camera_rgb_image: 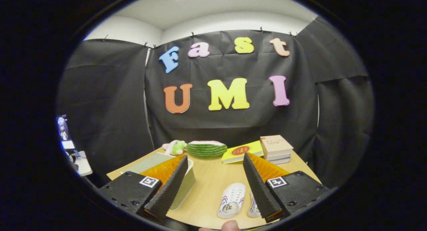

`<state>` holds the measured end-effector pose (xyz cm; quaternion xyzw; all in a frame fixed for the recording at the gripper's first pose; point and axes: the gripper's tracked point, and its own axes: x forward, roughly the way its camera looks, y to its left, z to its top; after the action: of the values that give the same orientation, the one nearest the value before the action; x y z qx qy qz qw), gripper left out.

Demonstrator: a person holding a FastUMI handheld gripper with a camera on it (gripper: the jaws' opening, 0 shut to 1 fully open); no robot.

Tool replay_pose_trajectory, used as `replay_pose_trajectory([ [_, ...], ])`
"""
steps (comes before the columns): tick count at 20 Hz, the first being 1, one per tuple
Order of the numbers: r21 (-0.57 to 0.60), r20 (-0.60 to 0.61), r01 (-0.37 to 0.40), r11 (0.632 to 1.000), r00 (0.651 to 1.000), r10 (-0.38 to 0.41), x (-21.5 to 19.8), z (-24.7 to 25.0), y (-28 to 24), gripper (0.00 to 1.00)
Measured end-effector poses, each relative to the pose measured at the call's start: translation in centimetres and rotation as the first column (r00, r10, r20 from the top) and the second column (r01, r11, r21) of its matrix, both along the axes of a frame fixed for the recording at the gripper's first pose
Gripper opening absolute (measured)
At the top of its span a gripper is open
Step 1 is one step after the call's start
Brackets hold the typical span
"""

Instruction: Open the storage box then place both shoes into the box .Put the left shoe in first, then the right shoe, with the right side of both shoes facing outward in a uniform manner.

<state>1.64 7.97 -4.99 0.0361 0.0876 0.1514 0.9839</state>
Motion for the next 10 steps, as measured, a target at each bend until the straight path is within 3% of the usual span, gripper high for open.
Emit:
replay_pose_trajectory([
  [4, 0.113, -0.117, -0.189, 0.975, 0.972, 0.202, 0.5, -3.3, 4.6, 1.0],
  [7, 0.242, -0.213, -0.295, 0.924, 0.913, 0.347, 0.6, -5.8, 7.4, 0.99],
  [10, 0.328, -0.284, -0.342, 0.881, 0.854, 0.436, 0.6, -8.5, 9.0, 0.97],
])
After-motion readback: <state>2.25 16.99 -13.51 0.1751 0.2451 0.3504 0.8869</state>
